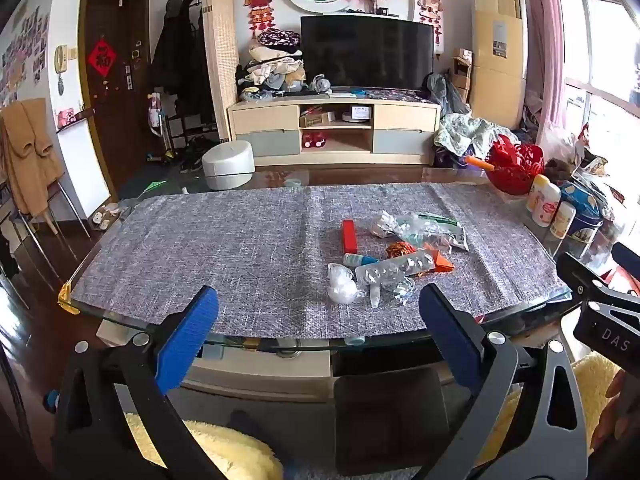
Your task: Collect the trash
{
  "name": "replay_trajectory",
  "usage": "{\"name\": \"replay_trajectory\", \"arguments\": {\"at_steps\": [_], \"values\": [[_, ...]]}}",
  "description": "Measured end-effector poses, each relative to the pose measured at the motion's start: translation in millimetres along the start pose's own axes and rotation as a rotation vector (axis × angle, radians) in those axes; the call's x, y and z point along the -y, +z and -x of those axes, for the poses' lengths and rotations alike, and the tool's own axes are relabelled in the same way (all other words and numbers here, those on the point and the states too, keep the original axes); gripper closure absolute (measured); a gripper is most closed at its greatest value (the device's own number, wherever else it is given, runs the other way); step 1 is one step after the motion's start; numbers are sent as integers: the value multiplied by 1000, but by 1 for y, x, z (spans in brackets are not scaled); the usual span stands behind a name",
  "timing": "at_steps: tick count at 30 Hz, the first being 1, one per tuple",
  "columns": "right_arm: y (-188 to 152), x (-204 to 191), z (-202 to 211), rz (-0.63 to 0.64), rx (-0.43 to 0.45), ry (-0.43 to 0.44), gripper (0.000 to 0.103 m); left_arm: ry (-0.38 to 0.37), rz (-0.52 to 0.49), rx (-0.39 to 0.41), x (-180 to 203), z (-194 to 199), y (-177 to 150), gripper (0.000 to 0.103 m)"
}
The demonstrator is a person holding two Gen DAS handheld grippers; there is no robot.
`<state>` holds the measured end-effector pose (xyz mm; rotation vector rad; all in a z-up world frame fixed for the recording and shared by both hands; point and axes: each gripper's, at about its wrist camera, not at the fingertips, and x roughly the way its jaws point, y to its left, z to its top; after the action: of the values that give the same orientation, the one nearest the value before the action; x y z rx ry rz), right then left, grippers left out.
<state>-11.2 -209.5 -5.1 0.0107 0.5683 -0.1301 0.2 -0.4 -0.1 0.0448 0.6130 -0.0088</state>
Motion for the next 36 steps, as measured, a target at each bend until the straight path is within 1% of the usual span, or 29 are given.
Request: {"name": "replay_trajectory", "arguments": {"at_steps": [4, 15, 16, 17, 36], "values": [[-1, 0, -1, 1, -4, -1, 3, 17, 1, 3, 0, -1, 0, 8], [0, 4, 0, -8, -6, 7, 3, 14, -2, 8, 6, 0, 6, 8], [-2, 2, -4, -9, -6, 8, 3, 17, -4, 8, 8, -1, 6, 8], [-3, 1, -5, -9, -6, 9, 3, 12, 0, 15, 4, 1, 4, 8], [-6, 1, -10, -14, -10, 15, 3, 13, 0, 22, 4, 2, 3, 8]]}}
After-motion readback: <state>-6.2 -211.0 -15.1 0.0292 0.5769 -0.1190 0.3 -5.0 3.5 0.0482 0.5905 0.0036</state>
